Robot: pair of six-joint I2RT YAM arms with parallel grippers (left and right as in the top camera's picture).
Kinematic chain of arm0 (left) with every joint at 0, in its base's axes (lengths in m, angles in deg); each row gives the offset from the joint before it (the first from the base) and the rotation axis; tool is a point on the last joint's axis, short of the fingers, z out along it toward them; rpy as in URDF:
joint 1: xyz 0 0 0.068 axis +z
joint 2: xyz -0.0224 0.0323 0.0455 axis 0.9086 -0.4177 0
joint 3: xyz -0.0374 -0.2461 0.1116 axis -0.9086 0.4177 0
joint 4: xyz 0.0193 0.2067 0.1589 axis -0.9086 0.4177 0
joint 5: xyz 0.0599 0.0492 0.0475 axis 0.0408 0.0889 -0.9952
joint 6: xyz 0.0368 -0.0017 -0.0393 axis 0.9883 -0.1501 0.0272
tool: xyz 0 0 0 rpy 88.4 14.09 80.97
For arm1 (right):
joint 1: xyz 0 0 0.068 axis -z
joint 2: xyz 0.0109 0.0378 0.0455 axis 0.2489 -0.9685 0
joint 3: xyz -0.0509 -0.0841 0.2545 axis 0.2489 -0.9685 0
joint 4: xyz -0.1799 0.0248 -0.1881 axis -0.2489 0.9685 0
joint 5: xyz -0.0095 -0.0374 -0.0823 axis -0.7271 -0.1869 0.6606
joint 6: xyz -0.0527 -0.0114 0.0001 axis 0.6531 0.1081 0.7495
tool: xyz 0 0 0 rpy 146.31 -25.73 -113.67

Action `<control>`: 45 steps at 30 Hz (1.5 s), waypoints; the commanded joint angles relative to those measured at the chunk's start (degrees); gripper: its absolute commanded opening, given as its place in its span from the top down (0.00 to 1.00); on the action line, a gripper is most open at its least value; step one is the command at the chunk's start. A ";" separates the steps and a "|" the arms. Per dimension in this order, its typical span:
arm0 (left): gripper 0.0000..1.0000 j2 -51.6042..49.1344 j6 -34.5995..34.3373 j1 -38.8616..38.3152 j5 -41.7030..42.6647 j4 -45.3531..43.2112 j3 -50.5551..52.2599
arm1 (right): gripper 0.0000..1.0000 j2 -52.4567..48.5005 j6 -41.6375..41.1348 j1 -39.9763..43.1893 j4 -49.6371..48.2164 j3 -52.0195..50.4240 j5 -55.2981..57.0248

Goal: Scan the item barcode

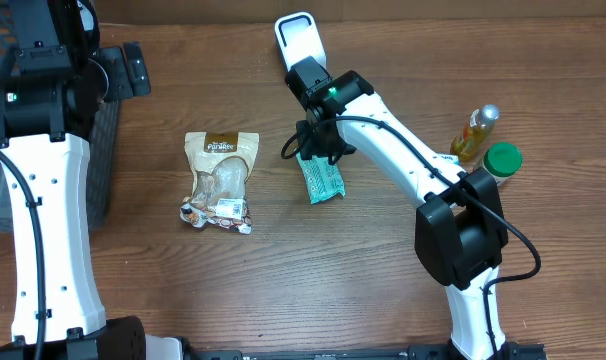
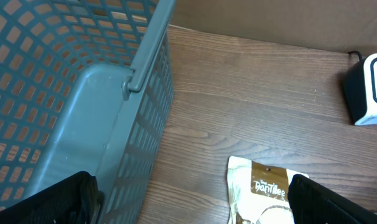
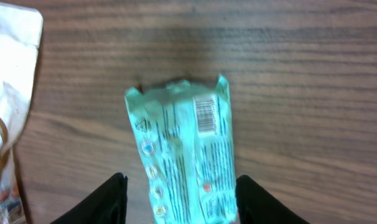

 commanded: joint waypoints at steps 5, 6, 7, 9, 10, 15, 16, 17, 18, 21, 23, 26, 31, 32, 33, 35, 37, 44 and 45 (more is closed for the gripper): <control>0.01 -0.20 0.87 -0.13 0.09 -0.20 0.00 | 0.53 0.35 -0.13 0.07 -6.62 -6.75 0.59; 0.00 -0.20 0.87 -0.13 0.09 -0.20 0.00 | 0.55 0.35 -0.11 0.07 -7.69 -7.91 0.59; 0.00 -0.20 0.87 -0.13 0.09 -0.20 0.00 | 0.57 0.35 -0.11 0.07 -8.81 -9.09 0.59; 0.00 -0.20 0.87 -0.13 0.09 -0.20 0.00 | 0.59 0.35 -0.07 0.07 -11.28 -11.41 0.61; 0.01 -0.20 0.87 -0.13 0.09 -0.20 0.00 | 0.59 0.33 0.00 0.07 -12.50 -12.46 0.61; 0.01 -0.20 0.87 -0.13 0.09 -0.20 0.00 | 0.58 0.31 0.81 0.07 -20.63 -19.02 0.59; 0.00 -0.20 0.87 -0.13 0.09 -0.20 0.00 | 0.58 0.31 0.79 0.07 -21.20 -19.74 0.57; 0.00 -0.20 0.87 -0.13 0.09 -0.20 0.00 | 0.58 0.31 0.79 0.07 -21.42 -20.28 0.57; 0.00 -0.20 0.87 -0.13 0.09 -0.20 0.00 | 0.54 0.31 0.79 0.07 -21.38 -20.55 0.57; 0.00 -0.20 0.87 -0.13 0.09 -0.20 0.00 | 0.32 0.33 2.36 0.07 -21.05 -20.28 0.46; 0.01 -0.20 0.87 -0.13 0.09 -0.20 0.00 | 0.20 0.37 3.52 0.07 -20.15 -19.12 0.35; 0.01 -0.20 0.87 -0.13 0.09 -0.20 0.00 | 0.15 0.50 3.78 0.07 -16.81 -15.26 0.37; 0.01 -0.20 0.87 -0.13 0.09 -0.20 0.00 | 0.11 0.70 3.76 0.11 -9.09 -6.69 0.37; 0.00 -0.20 0.87 -0.13 0.09 -0.20 0.00 | 0.11 0.70 3.76 0.11 -7.85 -5.11 0.35; 0.00 -0.20 0.87 -0.13 0.09 -0.20 0.00 | 0.12 0.70 3.76 0.04 -6.88 -3.69 0.35; 0.00 -0.20 0.87 -0.13 0.09 -0.20 0.00 | 0.18 0.70 3.76 -0.17 -6.34 -2.45 0.35; 0.01 -0.20 0.87 -0.13 0.09 -0.20 0.00 | 0.34 0.68 3.76 -0.33 -6.56 -2.40 0.37; 0.01 -0.20 0.87 -0.13 0.09 -0.20 0.00 | 0.58 0.35 3.74 -0.31 -11.47 -6.34 0.39; 0.00 -0.20 0.87 -0.13 0.09 -0.20 0.00 | 0.58 0.35 3.76 -0.31 -12.79 -7.37 0.39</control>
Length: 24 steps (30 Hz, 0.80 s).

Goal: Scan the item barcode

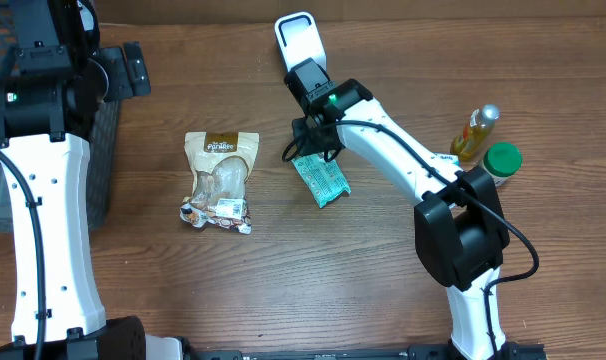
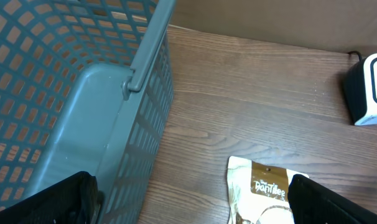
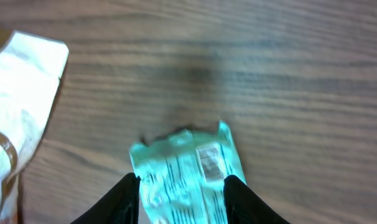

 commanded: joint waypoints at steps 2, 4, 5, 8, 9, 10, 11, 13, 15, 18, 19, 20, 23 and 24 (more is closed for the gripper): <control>0.00 -0.20 0.85 -0.13 0.09 -0.20 0.00 | 0.59 -0.09 0.13 -0.26 -4.04 -4.72 0.39; 0.00 -0.20 0.85 -0.13 0.09 -0.20 0.00 | 0.58 -0.11 0.13 -0.24 -6.08 -6.62 0.42; 0.01 -0.20 0.85 -0.13 0.09 -0.20 0.00 | 0.58 -0.13 0.15 -0.20 -7.13 -7.67 0.42; 0.01 -0.20 0.85 -0.13 0.09 -0.20 0.00 | 0.59 -0.13 0.31 -0.09 -10.01 -10.56 0.50; 0.00 -0.20 0.85 -0.13 0.09 -0.20 0.00 | 0.59 -0.17 0.37 -0.09 -10.69 -11.26 0.61; 0.00 -0.20 0.85 -0.13 0.09 -0.20 0.00 | 0.59 -0.20 0.48 -0.09 -11.67 -12.24 0.61; 0.01 -0.20 0.85 -0.13 0.09 -0.20 0.00 | 0.57 -0.20 0.66 -0.09 -12.37 -12.90 0.61; 0.00 -0.20 0.85 -0.13 0.09 -0.20 0.00 | 0.44 -0.20 0.79 -0.09 -13.64 -14.10 0.59; 0.01 -0.20 0.85 -0.13 0.09 -0.20 0.00 | 0.39 -0.20 0.81 -0.09 -13.57 -14.16 0.59; 0.00 -0.20 0.85 -0.13 0.09 -0.20 0.00 | 0.16 -0.17 1.66 -0.09 -13.73 -12.85 0.37; 0.01 -0.20 0.85 -0.13 0.09 -0.20 0.00 | 0.11 -0.15 1.66 -0.04 -12.81 -11.65 0.37; 0.01 -0.20 0.85 -0.13 0.09 -0.20 0.00 | 0.09 0.07 1.64 -0.04 -11.41 -10.27 0.37; 0.00 -0.20 0.85 -0.13 0.09 -0.20 0.00 | 0.06 0.98 1.62 -0.02 -4.87 -4.79 0.37; 0.00 -0.20 0.85 -0.13 0.09 -0.20 0.00 | 0.05 1.38 1.60 0.00 -2.01 -2.84 0.35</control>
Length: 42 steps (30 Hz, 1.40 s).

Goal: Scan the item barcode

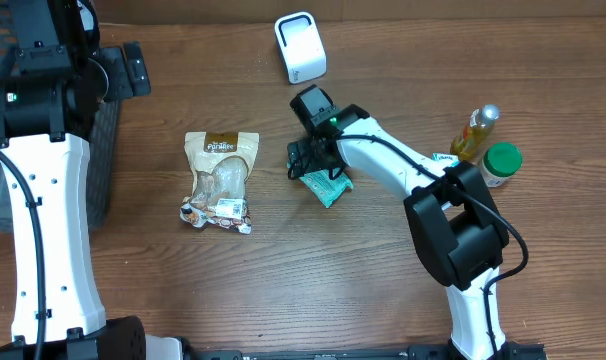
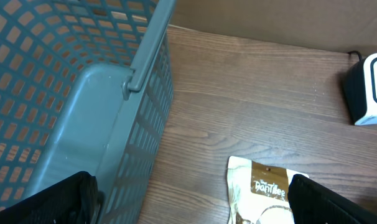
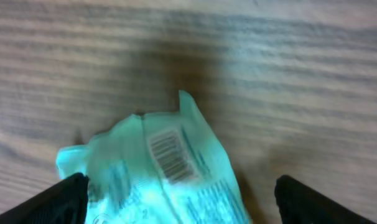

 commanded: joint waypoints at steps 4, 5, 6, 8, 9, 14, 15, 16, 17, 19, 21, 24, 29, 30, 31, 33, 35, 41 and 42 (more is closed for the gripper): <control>0.00 -0.20 0.85 -0.13 0.09 -0.22 0.00 | 0.04 2.36 0.22 0.00 15.06 11.41 0.39; 0.00 -0.20 0.85 -0.13 0.09 -0.22 0.00 | 0.05 2.36 0.22 0.00 17.16 11.52 0.37; 0.00 -0.20 0.85 -0.13 0.09 -0.22 0.00 | 0.09 2.34 0.22 0.00 19.58 11.45 0.37; 0.01 -0.20 0.85 -0.13 0.09 -0.22 0.00 | 0.23 2.05 0.24 0.00 23.06 10.51 0.37; 0.00 -0.20 0.85 -0.13 0.09 -0.22 0.00 | 0.26 1.99 0.24 0.00 23.93 9.84 0.37; 0.00 -0.20 0.85 -0.13 0.09 -0.22 0.00 | 0.28 1.97 0.26 -0.04 21.88 4.35 0.37; 0.01 -0.20 0.85 -0.13 0.09 -0.22 0.00 | 0.29 1.95 0.28 -0.04 20.41 2.97 0.37; 0.01 -0.20 0.85 -0.13 0.09 -0.22 0.00 | 0.32 1.95 0.28 -0.04 19.32 2.05 0.37; 0.00 -0.20 0.85 -0.13 0.09 -0.22 0.00 | 0.36 1.95 0.28 -0.04 18.18 1.07 0.37; 0.00 -0.20 0.85 -0.13 0.09 -0.22 0.00 | 0.43 1.95 0.28 -0.04 16.50 -0.57 -0.20; 0.01 -0.20 0.85 -0.13 0.09 -0.22 0.00 | 0.44 1.95 0.28 -0.04 15.23 -1.68 -1.62; 0.01 -0.20 0.85 -0.13 0.09 -0.22 0.00 | 0.44 1.95 0.26 -0.07 14.12 -3.06 -4.31; 0.00 -0.20 0.85 -0.13 0.09 -0.22 0.00 | 0.43 1.95 0.22 -0.37 12.33 -5.46 -6.97; 0.01 -0.20 0.85 -0.13 0.09 -0.22 0.00 | 0.43 1.95 0.22 -0.46 12.11 -5.70 -6.95; 0.01 -0.20 0.85 -0.13 0.09 -0.22 0.00 | 0.43 1.95 0.20 -0.52 11.89 -5.92 -6.95; 0.00 -0.20 0.85 -0.13 0.07 -0.22 0.00 | 0.39 1.95 0.17 -0.66 11.61 -6.14 -6.97; 0.00 -0.20 0.85 -0.13 0.09 -0.24 0.00 | 0.37 1.95 0.00 -0.70 11.47 -6.19 -6.99; 0.00 -0.20 0.85 -0.13 0.09 -0.22 0.00 | 0.33 1.95 0.00 -0.70 11.50 -6.19 -8.33; 0.00 -0.20 0.85 -0.13 0.09 -0.22 0.00 | 0.30 1.95 0.00 -0.70 11.50 -6.19 -8.48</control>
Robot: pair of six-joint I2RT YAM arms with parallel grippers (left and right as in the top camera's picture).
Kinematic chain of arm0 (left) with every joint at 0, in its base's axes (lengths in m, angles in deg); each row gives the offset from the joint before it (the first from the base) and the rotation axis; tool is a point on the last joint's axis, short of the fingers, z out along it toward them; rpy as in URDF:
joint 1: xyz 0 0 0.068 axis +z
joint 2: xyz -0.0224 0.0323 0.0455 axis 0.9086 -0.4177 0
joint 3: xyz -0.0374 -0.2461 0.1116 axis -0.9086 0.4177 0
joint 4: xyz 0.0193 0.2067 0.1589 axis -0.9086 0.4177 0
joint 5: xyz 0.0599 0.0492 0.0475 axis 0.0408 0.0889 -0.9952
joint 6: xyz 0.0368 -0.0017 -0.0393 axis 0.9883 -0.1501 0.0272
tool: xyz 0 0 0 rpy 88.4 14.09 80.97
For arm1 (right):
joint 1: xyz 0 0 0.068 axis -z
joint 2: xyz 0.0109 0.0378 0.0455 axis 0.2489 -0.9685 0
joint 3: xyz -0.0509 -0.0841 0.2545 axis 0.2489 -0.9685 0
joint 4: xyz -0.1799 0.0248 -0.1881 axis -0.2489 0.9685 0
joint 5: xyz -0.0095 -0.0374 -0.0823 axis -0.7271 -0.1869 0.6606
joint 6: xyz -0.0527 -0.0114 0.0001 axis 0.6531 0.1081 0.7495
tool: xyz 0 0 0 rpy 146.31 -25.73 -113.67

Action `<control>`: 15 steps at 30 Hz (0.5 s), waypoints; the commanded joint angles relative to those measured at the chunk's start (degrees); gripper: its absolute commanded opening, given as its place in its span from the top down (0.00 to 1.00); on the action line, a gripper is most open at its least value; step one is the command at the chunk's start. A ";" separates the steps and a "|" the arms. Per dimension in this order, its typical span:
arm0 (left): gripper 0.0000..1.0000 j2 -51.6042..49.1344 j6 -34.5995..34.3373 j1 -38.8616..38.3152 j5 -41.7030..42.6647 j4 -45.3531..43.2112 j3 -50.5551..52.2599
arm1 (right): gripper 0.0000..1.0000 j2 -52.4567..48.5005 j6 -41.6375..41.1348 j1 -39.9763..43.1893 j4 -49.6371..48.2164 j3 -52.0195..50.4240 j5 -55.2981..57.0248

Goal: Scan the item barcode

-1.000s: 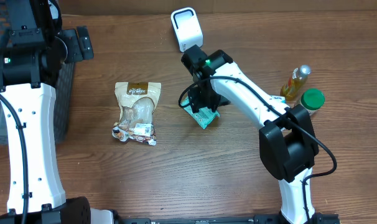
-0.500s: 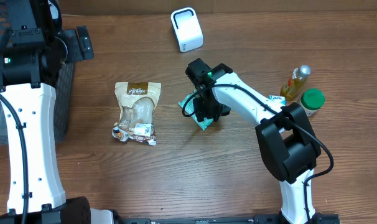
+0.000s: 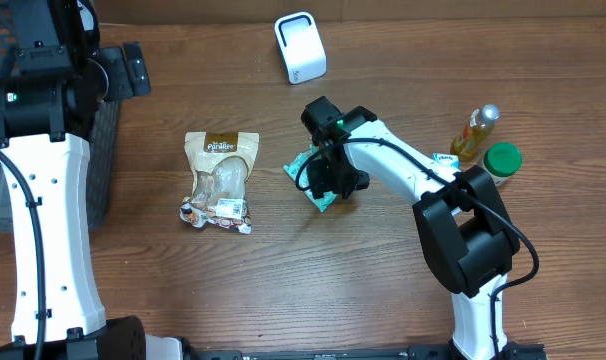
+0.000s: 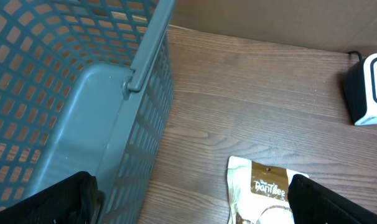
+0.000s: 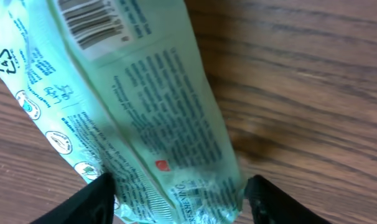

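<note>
A pale green packet (image 5: 145,106) with its barcode (image 5: 92,22) facing the wrist camera sits between my right gripper's (image 5: 179,202) black fingers (image 5: 101,196), which press on its two sides. From overhead, the right gripper (image 3: 330,180) is at the table's middle. The packet (image 3: 305,165) sticks out from it toward the upper left. The white scanner (image 3: 300,47) stands at the far edge, well apart from the packet. My left gripper (image 4: 195,202) hangs open over the basket's rim with nothing in it.
A beige snack bag (image 3: 220,180) lies left of the packet. The grey mesh basket (image 4: 64,93) fills the far left. An oil bottle (image 3: 475,133) and a green-lidded jar (image 3: 502,160) stand at the right. A dark cable runs along the right arm.
My right gripper's fingers were spread wide round the packet; now they are drawn in against its sides. The gripper sits slightly nearer and to the right. The left arm is unchanged.
First my right gripper stood over the green packet just below the scanner, fingers astride it. Then the packet lay slightly turned. Later the arm was clear of the scanner with the jaws wide. Now the fingers are shut on the packet. The left arm stayed still.
</note>
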 commanded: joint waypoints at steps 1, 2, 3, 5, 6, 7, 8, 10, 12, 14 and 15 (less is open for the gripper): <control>0.00 -0.20 0.87 -0.13 0.09 -0.20 0.00 | 0.26 -0.96 0.13 -1.05 -0.02 -1.75 -1.84; 0.01 -0.20 0.87 -0.13 0.09 -0.20 0.00 | 0.21 -0.96 0.13 -1.05 0.00 -1.75 -1.84; 0.01 -0.20 0.87 -0.13 0.09 -0.20 0.00 | 0.17 -0.96 0.15 -1.05 0.02 -1.75 -1.84; 0.00 -0.20 0.87 -0.13 0.09 -0.20 0.00 | 0.09 -0.96 0.15 -1.05 0.26 -1.75 -1.84; 0.00 -0.20 0.87 -0.13 0.09 -0.20 0.00 | 0.05 -0.90 0.15 -1.05 0.59 -1.64 -1.84; 0.00 -0.20 0.87 -0.13 0.09 -0.20 0.00 | 0.02 -0.87 0.15 -1.05 1.25 -1.20 -1.88; 0.00 -0.20 0.87 -0.13 0.09 -0.20 0.00 | 0.01 -0.79 0.15 -1.05 2.05 -0.59 -1.99; 0.00 -0.20 0.87 -0.13 0.09 -0.20 0.00 | 0.00 -0.66 0.15 -1.05 4.39 1.53 -1.99; 0.01 -0.20 0.87 -0.13 0.09 -0.20 0.00 | 0.00 -0.57 0.20 -1.05 7.04 4.24 -1.99; 0.00 -0.20 0.87 -0.13 0.09 -0.20 0.00 | 0.00 -0.55 0.22 -0.94 9.84 7.19 -1.95; 0.01 -0.20 0.87 -0.13 0.09 -0.20 0.00 | 0.00 -0.55 0.22 -0.92 11.17 8.74 -1.84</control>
